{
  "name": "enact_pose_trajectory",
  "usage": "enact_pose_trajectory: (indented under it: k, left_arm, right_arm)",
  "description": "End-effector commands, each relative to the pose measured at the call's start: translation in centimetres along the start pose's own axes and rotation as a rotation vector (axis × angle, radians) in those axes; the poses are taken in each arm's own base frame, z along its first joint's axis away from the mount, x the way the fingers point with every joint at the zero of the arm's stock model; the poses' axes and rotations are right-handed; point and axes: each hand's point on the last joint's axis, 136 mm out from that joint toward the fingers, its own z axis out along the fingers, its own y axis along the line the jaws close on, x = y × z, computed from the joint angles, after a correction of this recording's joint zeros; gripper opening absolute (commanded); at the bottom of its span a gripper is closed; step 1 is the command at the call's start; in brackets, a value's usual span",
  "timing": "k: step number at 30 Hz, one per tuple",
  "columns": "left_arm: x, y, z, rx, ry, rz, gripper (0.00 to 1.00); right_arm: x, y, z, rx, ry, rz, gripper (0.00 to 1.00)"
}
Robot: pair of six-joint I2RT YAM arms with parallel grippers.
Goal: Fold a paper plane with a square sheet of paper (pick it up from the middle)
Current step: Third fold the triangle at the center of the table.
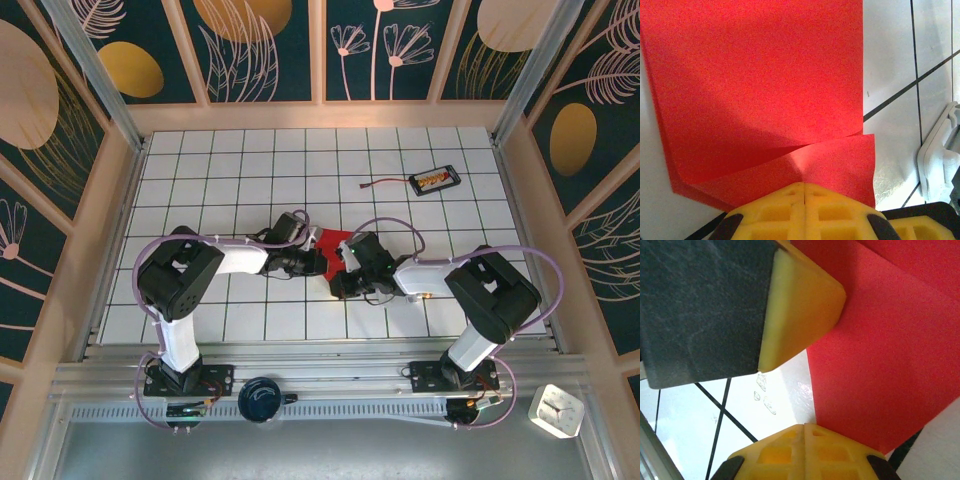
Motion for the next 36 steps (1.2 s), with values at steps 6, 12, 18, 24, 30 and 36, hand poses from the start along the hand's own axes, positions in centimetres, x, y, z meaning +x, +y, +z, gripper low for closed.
enact_pose_trajectory:
  k: [6,12,18,24,30,36]
  left_arm:
    - [1.7,4.5,1.0,-0.143,0.035,-0.014,0.0]
    - [1.9,4.8,1.2,-0.148,0.038,-0.012,0.0]
    - [1.9,4.6,1.2,-0.142,0.043,-0.011,0.0]
    - [2.0,4.6,1.1,-0.137,0.043,-0.013,0.0]
    - [1.9,4.3,1.0,-0.132,0.04,-0.008,0.0]
    - [1.8,4.2,1.0,-0.13,0.041,-0.006,0.0]
  right_arm:
    - [6.6,-2.2,0.0,0.019,0.18,0.161,0.0]
    - [7.3,-1.7,-0.5,-0.036,0.167,0.204,0.0]
    - [6.3,-0.6,-1.4,-0.1,0.118,0.201,0.0]
    - [1.3,2.5,-3.1,-0.191,-0.004,0.142,0.0]
    - [-1.1,2.4,-2.0,-0.156,-0.011,0.118,0.0]
    - [-2.3,0.7,-0.6,-0.104,-0.002,0.135,0.0]
